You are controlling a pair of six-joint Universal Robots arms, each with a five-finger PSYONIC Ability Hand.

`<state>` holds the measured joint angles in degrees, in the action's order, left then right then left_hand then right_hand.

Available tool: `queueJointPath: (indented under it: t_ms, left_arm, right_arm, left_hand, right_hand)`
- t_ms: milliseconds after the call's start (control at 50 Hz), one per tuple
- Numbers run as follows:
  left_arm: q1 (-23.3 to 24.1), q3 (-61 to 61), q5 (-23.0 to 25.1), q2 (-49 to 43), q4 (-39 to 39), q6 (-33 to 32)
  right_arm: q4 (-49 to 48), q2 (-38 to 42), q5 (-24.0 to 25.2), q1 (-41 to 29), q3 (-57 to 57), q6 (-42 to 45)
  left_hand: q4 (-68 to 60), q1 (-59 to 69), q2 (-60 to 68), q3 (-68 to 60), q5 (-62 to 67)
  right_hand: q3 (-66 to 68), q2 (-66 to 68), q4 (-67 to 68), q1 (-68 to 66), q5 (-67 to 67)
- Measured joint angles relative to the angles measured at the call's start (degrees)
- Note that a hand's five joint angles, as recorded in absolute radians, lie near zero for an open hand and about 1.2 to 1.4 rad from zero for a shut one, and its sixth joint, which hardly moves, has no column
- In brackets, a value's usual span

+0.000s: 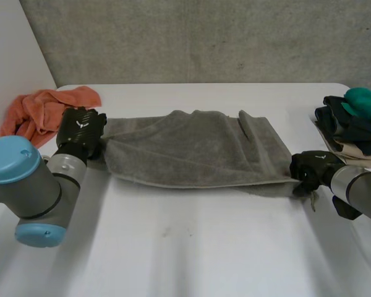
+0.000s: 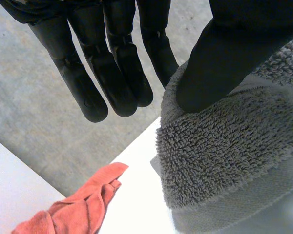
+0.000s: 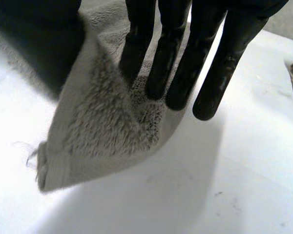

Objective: Fold the laundry.

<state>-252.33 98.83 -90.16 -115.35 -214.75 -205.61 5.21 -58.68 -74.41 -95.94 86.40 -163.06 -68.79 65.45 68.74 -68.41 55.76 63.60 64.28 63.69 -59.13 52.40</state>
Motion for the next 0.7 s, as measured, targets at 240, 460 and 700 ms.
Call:
queueJointPath:
  t_ms: [240,460,700]
  left_arm:
    - [-1.04,4.84,-0.06,14.66,16.69,-0.88]
    - [-2.11,9.03,0.92,28.84,37.85,-5.39]
    - [-1.57,0.15,2.79,9.15,32.50,-9.79]
  right_arm:
    - [10.12,-11.72,1.93,1.12,5.22,30.10]
    - [31.77,-25.71,2.45,3.44,7.94,48.02]
    - [23.60,-10.41,-3.25,-4.16,-2.35,41.88]
  left_hand:
    - [0.00,0.00,0.00,0.00,0.00]
    - [0.00,0.00,0.00,0.00,0.00]
    - [0.00,0.00,0.00,0.00,0.00]
  right_hand:
    - [4.23,3.18,4.43,-1.91,3.89]
    - [4.23,3.18,4.44,-1.91,3.89]
    - [4.23,3.18,4.44,-1.91,3.88]
